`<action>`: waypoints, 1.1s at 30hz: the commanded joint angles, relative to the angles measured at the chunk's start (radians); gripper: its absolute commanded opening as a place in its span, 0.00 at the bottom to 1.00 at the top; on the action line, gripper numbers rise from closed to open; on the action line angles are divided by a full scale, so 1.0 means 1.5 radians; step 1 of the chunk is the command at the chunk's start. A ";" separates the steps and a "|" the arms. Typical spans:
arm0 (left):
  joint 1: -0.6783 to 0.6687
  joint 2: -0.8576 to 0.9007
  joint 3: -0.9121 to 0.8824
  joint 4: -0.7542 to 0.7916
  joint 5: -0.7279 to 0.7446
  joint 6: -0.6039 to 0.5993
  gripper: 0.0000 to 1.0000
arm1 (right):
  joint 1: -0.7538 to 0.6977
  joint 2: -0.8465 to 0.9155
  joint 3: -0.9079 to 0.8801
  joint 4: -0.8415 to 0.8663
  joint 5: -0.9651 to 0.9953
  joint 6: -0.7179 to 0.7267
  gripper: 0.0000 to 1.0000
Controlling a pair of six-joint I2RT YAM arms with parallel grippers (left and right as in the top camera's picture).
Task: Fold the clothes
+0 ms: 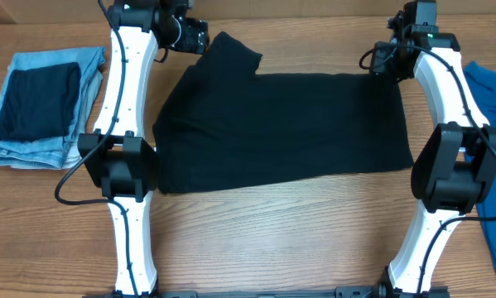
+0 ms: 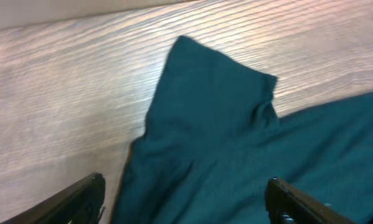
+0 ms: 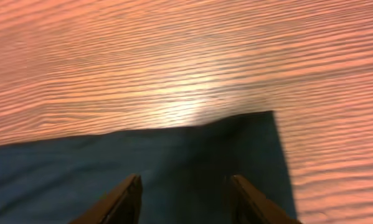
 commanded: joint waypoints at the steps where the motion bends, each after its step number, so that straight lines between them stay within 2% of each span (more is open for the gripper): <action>1: 0.001 0.016 0.001 0.030 0.039 0.100 0.92 | 0.003 -0.007 0.009 0.002 0.046 0.006 0.50; 5: 0.001 0.044 0.000 0.070 0.026 0.102 0.96 | 0.003 -0.007 0.009 -0.010 0.046 0.006 0.49; 8: 0.000 0.082 0.000 0.112 0.016 0.134 1.00 | 0.003 -0.006 0.009 -0.022 0.046 0.006 0.49; 15: -0.027 0.195 0.000 0.245 -0.010 0.138 1.00 | 0.003 -0.006 0.009 -0.040 0.046 0.006 0.49; 18: -0.045 0.226 0.000 0.266 -0.084 0.140 0.98 | 0.003 -0.006 0.009 -0.048 0.046 0.006 0.49; 23: -0.062 0.255 -0.001 0.268 -0.169 0.149 0.97 | 0.003 -0.006 0.009 -0.065 0.046 0.005 0.49; 27: -0.060 0.255 -0.001 0.256 -0.234 0.128 0.87 | 0.003 -0.006 0.009 -0.069 0.046 0.005 0.49; 33: -0.045 0.255 -0.001 0.217 -0.256 0.103 0.84 | 0.003 -0.006 0.009 -0.067 0.047 0.005 0.50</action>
